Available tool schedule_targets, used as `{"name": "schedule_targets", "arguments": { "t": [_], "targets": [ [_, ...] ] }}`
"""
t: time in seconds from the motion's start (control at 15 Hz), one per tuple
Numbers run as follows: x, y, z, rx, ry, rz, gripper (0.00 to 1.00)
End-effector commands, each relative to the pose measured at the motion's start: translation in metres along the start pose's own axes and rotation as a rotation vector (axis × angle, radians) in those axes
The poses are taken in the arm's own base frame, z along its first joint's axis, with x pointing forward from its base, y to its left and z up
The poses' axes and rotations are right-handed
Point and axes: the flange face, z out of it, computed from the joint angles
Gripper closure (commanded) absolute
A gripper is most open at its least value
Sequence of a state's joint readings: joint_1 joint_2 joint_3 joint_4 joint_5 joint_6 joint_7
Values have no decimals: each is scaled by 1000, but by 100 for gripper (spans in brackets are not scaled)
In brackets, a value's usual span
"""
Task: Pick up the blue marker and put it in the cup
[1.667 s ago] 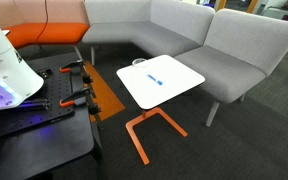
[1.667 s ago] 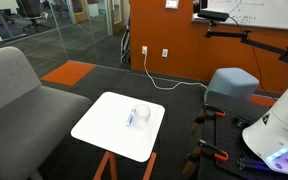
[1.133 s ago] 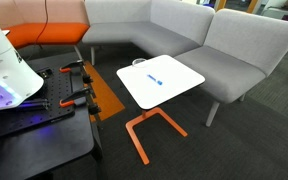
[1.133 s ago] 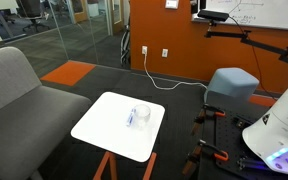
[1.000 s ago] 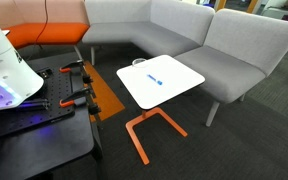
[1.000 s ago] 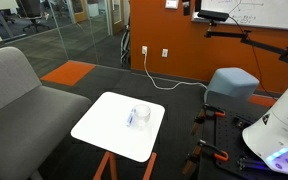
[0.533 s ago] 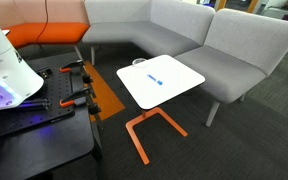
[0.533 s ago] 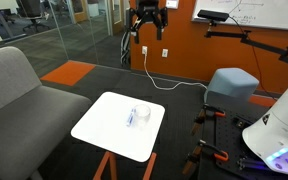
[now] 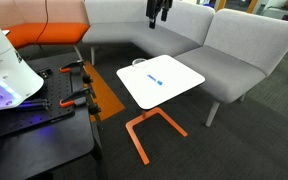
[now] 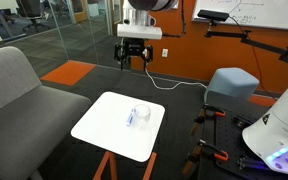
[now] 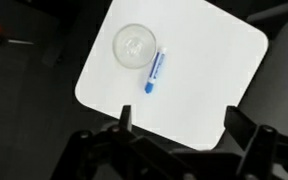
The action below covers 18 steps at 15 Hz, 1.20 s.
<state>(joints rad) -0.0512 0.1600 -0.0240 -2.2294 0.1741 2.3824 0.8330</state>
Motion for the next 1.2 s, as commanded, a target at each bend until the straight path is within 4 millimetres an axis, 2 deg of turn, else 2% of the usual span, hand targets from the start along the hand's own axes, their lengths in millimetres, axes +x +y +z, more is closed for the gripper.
{"name": "schedule_targets", "arguments": {
  "t": [0.0,0.33,0.53,0.67,1.0,1.13],
  "targets": [
    [-3,9,33,67,54,145,0],
    [-24,8,112,21,62,149,0],
    [-22,4,151,-16,28,162,0],
    [-13,2,161,-15,30,186,0],
    [20,-13,158,-3,50,196,0],
    [30,-17,163,-14,36,173,0]
  ]
}}
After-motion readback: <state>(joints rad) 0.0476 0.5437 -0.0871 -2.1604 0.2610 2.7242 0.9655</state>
